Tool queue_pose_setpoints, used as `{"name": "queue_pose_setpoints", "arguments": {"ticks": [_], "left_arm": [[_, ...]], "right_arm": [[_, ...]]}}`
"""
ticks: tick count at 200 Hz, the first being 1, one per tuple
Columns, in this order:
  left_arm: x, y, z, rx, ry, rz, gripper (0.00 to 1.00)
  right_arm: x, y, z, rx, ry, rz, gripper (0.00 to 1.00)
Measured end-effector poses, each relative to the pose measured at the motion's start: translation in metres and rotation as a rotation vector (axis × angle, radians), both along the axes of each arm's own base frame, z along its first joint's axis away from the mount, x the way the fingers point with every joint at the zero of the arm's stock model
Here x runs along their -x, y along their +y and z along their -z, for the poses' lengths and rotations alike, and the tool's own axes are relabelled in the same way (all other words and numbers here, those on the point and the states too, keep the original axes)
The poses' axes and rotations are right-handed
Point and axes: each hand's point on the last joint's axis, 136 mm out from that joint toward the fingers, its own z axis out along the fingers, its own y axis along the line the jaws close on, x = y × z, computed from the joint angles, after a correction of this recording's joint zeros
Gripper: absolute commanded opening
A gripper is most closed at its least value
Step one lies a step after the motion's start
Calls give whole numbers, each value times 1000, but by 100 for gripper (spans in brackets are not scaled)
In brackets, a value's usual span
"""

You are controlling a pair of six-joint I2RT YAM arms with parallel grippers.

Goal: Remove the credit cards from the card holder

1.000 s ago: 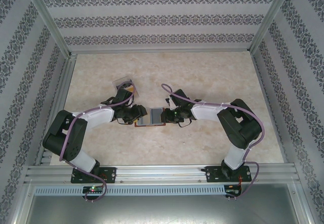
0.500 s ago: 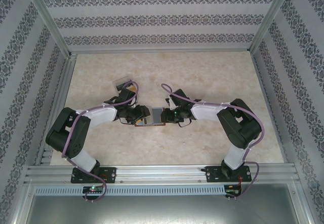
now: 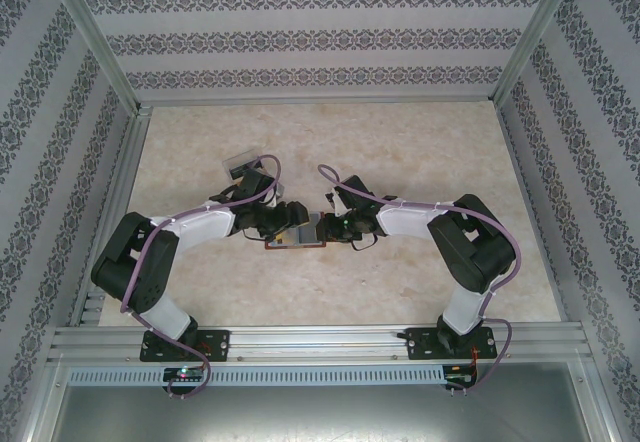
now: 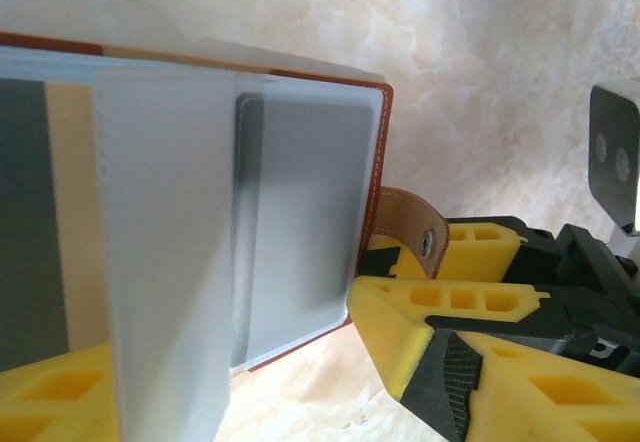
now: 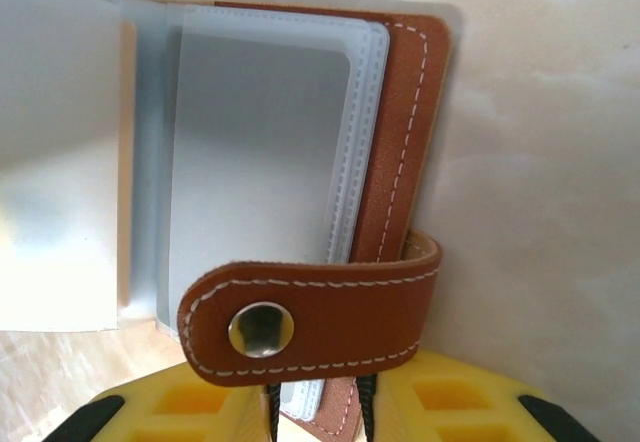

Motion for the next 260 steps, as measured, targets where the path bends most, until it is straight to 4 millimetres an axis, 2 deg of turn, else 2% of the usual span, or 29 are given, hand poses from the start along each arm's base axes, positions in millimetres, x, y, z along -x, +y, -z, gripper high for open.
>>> {"name": "queue_pose_setpoints", "arguments": {"ticks": [38,71,94,116,132,158,178,190,207,213,233,260], "left_arm": [[-1,-10,-8,53,-17,25,69],[-4,-33,-9,97,-19,69,67],[-7,-37,-10,103,-23,71,68],[-9,-34,-13,96,-35,60,67],[-13,-27,-23,100,-58,42,67],[-24,-2,-45,104,-119,-11,65],[-28,17,-49,81,-145,-43,52],[-27,26,-43,61,-134,-57,36],[-19,39,-27,23,-96,-65,6],[-16,42,-22,8,-84,-65,0],[-8,49,-11,-29,-54,-58,0],[-5,53,-2,-62,-42,-48,0]], "right_arm": [[0,0,0,-1,0,-1,33],[0,-1,0,1,1,5,34],[-3,-6,-2,4,-6,27,34],[0,-13,-5,11,-14,42,34],[2,-19,-9,13,-17,58,34],[-4,-23,-29,-4,-69,87,34],[-8,-21,-45,-29,-102,91,32],[-12,-17,-51,-41,-111,92,31],[-18,-9,-61,-62,-118,91,29],[-20,-6,-64,-69,-120,89,29],[-25,11,-67,-87,-119,64,28],[-21,29,-60,-95,-87,29,26]]}}
